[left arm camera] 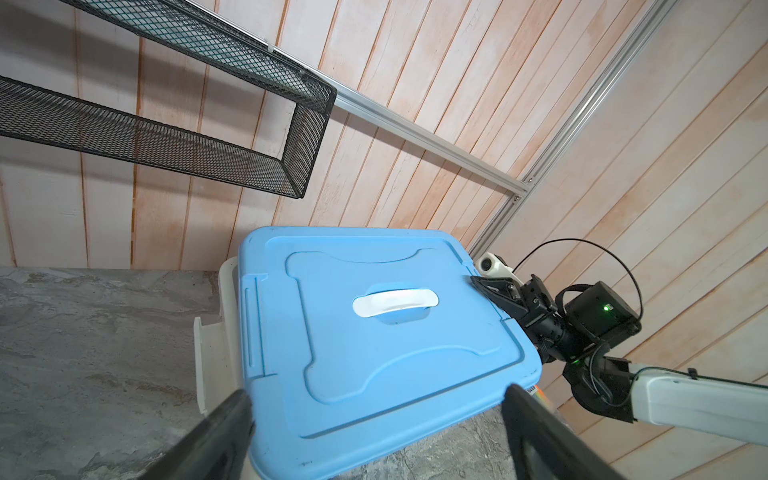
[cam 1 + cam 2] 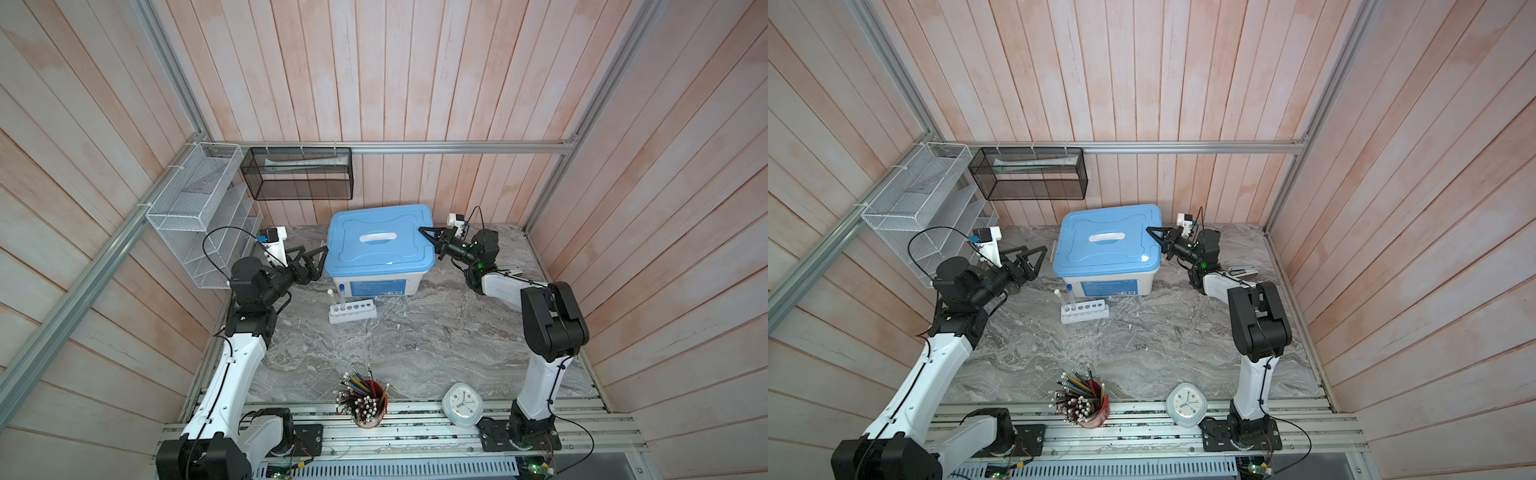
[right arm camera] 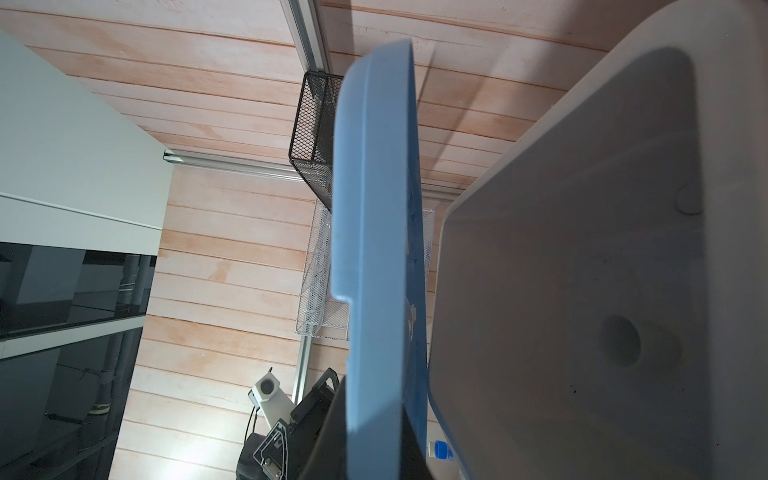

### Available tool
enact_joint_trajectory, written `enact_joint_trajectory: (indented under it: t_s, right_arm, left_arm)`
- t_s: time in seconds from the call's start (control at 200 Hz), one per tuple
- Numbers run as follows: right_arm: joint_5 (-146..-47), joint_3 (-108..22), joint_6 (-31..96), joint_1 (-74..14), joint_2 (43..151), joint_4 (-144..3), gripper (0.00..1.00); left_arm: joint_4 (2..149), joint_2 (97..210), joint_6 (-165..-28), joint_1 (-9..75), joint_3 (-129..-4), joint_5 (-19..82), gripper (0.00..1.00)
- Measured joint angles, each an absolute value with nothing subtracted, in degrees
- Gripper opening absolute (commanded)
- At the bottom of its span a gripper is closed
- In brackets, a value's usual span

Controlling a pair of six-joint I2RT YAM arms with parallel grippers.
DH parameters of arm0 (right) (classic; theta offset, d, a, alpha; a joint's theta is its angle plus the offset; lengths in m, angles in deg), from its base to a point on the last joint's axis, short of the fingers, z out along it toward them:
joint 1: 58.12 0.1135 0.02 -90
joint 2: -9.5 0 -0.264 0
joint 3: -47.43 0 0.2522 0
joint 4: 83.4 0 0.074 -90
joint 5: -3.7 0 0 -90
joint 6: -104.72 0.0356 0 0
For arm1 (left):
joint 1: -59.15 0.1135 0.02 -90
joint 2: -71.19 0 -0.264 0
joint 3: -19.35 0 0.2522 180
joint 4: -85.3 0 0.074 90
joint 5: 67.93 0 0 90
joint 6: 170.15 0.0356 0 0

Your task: Organize the chemistry lab equipment

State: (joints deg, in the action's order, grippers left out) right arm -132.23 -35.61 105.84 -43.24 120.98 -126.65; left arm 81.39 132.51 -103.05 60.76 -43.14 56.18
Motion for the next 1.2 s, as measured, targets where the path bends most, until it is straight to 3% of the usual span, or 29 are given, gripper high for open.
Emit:
enact_joint_trajectory:
  t_s: [1.2]
  right_arm:
    - [-132.5,-38.0,107.6,-43.2,125.3,-127.2,0.0]
  left_arm:
    - [79.6,132.5,-102.2,60.8,-43.1,56.2,0.95]
